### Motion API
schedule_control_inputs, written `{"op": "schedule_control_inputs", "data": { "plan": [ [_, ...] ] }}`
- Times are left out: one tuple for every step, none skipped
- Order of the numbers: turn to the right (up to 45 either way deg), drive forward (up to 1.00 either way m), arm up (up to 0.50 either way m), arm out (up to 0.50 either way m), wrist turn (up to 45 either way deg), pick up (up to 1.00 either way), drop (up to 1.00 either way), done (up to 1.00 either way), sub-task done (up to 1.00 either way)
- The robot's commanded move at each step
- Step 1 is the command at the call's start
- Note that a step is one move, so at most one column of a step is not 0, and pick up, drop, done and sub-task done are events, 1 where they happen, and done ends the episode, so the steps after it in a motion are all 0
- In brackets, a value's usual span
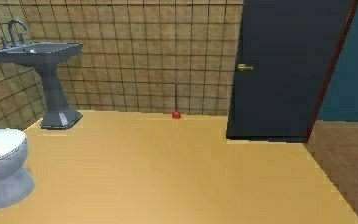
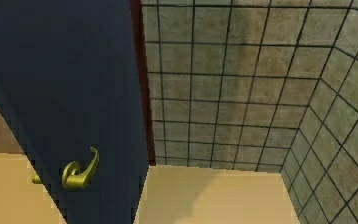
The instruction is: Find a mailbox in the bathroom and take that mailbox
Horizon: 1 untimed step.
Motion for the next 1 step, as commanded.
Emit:
{"op": "schedule_control_inputs", "data": {
  "plan": [
    [3.0,0.00,0.00,0.00,0.0,0.00,0.00,0.00,0.00]
  ]
}}
